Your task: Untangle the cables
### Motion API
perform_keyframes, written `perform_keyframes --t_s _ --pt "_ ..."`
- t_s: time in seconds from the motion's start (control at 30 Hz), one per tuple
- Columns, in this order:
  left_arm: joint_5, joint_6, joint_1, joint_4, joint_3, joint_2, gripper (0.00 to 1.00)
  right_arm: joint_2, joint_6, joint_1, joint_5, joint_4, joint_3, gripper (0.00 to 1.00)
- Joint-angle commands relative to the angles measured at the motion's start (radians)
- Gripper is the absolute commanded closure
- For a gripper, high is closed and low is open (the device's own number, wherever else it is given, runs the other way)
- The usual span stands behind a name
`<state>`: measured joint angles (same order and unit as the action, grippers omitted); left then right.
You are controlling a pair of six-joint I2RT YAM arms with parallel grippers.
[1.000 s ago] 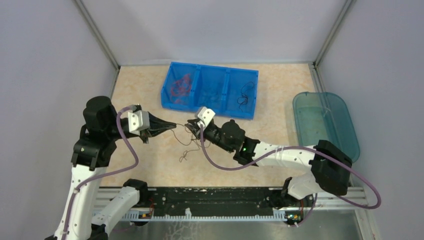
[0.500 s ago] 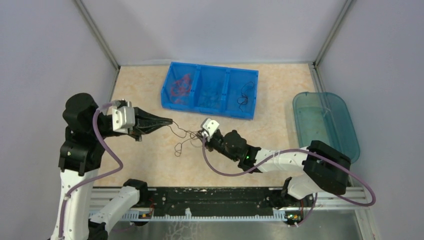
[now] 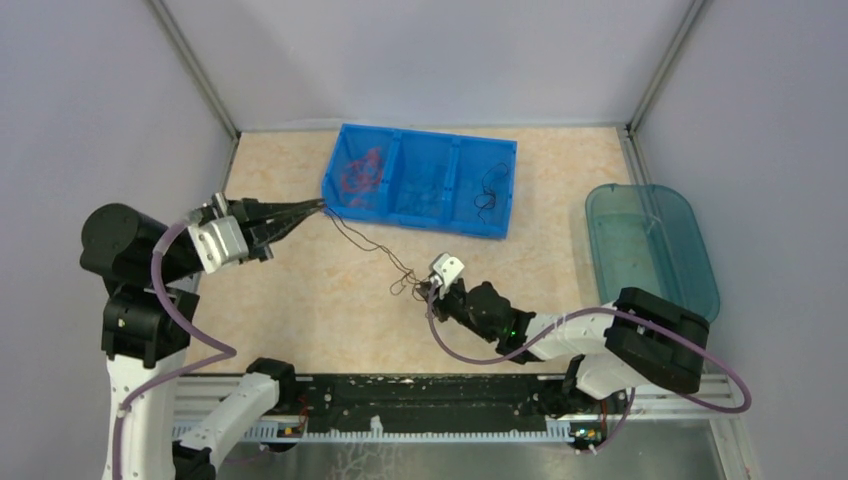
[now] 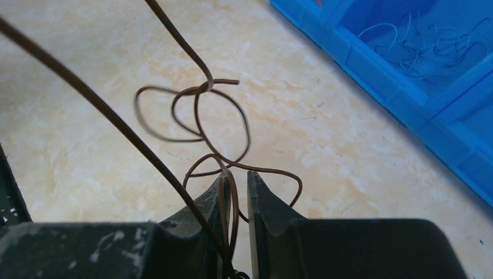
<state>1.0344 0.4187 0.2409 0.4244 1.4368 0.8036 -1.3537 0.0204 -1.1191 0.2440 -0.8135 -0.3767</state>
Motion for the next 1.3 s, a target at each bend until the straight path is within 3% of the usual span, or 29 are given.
perform_keyframes --t_s 0.0,0.2,0.33,0.7,0.83,0.97,1.1,1.27 --pt "-0.279 0.021 0.006 -0.313 -0.045 -0.041 1.0 0.019 0.086 -0.01 0.033 -0.124 0.031 0.83" --pt "-0.59 0.056 0.005 -0.621 -0.033 -0.014 1.0 -0.012 0.129 -0.009 0.054 -0.181 0.062 0.8" --pt "-0.666 0.069 0.005 -0.717 -0.004 0.011 1.0 -0.026 0.146 -0.01 0.046 -0.205 0.07 0.79" --pt "-0.607 0.015 0.005 -0.679 0.059 0.049 1.0 -0.01 0.14 -0.008 0.05 -0.218 0.076 0.77" --pt "-0.51 -0.02 0.004 -0.585 0.06 0.046 1.0 0.085 0.138 0.021 0.034 -0.136 0.038 0.59" --pt "-0.417 -0.086 0.005 -0.483 0.039 0.039 1.0 0.221 0.138 0.109 -0.166 -0.035 -0.052 0.36" --pt "-0.234 -0.142 0.005 -0.387 -0.026 0.021 1.0 0.323 0.035 0.142 -0.343 0.105 -0.197 0.16" --pt "-0.086 -0.198 0.005 -0.368 -0.14 -0.015 1.0 0.36 -0.051 0.141 -0.471 0.212 -0.336 0.1"
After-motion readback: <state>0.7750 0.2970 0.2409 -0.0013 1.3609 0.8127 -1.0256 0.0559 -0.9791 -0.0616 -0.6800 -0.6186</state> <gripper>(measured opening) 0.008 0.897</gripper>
